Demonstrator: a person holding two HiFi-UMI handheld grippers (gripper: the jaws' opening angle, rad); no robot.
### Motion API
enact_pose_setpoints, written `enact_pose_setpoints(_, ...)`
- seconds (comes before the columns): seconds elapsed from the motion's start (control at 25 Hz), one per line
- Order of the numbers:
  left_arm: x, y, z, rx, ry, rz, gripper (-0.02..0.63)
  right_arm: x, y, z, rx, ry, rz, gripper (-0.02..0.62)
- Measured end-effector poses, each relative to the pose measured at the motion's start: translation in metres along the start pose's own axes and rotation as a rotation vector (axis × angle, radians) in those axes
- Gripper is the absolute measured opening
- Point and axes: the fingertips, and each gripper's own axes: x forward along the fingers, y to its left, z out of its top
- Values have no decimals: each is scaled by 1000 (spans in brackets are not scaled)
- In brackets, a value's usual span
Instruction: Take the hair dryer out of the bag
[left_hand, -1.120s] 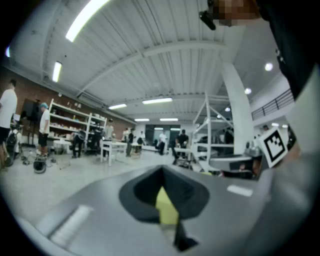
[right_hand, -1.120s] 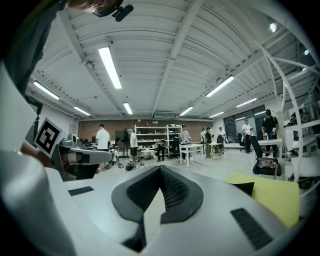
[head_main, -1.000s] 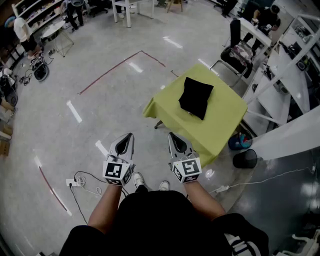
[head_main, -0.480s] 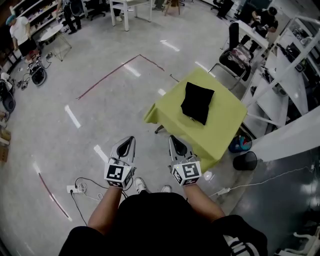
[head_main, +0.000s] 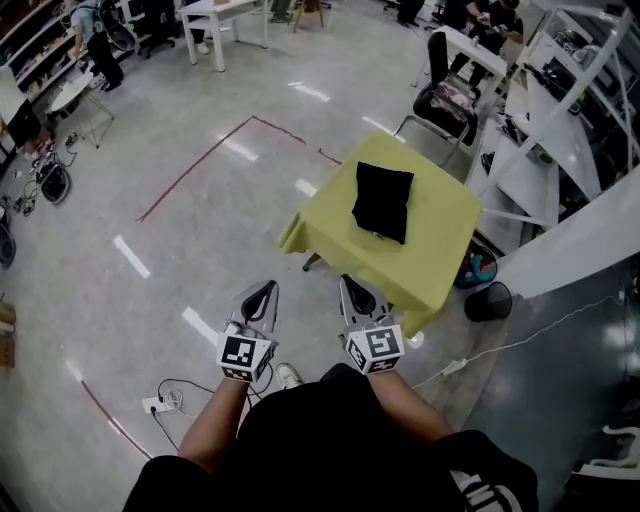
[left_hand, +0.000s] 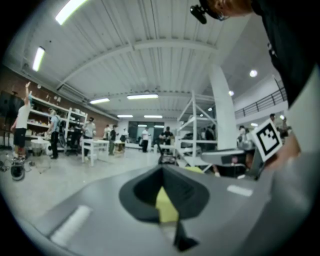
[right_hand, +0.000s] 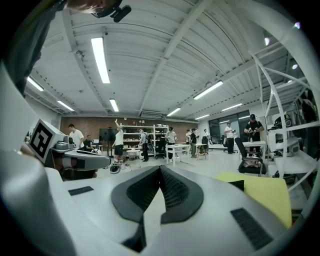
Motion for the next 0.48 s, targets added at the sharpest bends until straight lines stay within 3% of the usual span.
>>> enact_pose_setpoints(0.48, 75, 0, 11, 5, 12, -82, 6, 23, -64, 6, 16, 0, -83, 6)
